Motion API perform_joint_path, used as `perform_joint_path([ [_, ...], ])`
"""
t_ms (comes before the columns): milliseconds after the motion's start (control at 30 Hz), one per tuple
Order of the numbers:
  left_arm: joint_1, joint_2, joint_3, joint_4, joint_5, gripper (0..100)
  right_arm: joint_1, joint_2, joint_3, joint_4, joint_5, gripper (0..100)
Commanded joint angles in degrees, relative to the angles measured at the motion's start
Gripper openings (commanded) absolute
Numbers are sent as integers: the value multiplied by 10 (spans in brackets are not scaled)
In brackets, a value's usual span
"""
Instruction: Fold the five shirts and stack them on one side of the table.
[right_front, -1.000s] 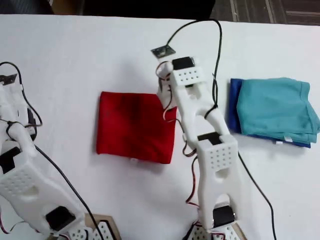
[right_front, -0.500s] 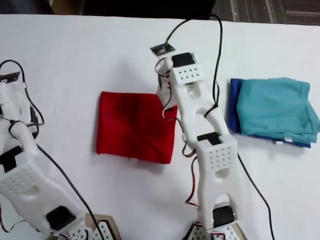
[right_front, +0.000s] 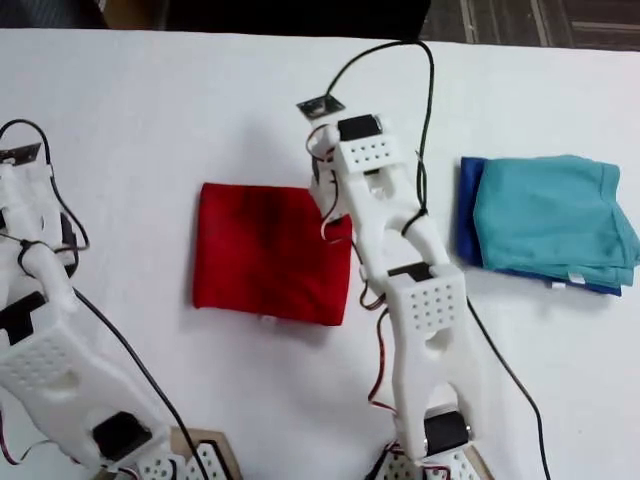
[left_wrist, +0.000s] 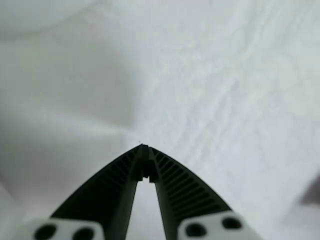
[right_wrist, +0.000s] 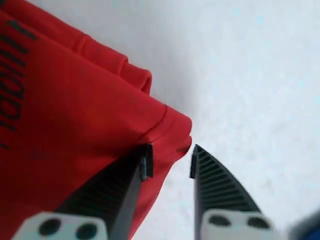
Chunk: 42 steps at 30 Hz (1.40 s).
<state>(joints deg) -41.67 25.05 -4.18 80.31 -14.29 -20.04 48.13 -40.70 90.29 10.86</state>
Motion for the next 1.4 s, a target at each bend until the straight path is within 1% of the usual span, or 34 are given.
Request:
perform_joint_path([
  [0, 2, -34, -18, -4, 4, 27, -1, -1, -18, -7, 1, 15],
  [33, 2, -35, -18, -3, 4, 27, -1, 0, -18, -7, 1, 32],
  [200, 0, -35, -18, 0, 4, 27, 0, -7, -19, -7, 1, 20],
  [400, 0, -35, -18, 0, 4, 27, 1, -31, -94, 26, 4, 20],
  [533, 1, -35, -16, 0, 4, 27, 1, -34, -157, 37, 52, 20],
  [633, 2, -35, -15, 0, 4, 27, 1, -34, -178, 37, 66, 20],
  [800, 0, -35, -15, 0, 4, 27, 0, -33, -193, 33, 93, 20],
  [1000, 1, -35, -18, 0, 4, 27, 16, -23, -190, -5, 118, 20],
  [1300, 1, -35, -18, 0, 4, 27, 22, 25, -194, 26, 116, 22],
  [1367, 2, -35, -18, 0, 4, 27, 22, 26, -195, 37, 115, 43],
])
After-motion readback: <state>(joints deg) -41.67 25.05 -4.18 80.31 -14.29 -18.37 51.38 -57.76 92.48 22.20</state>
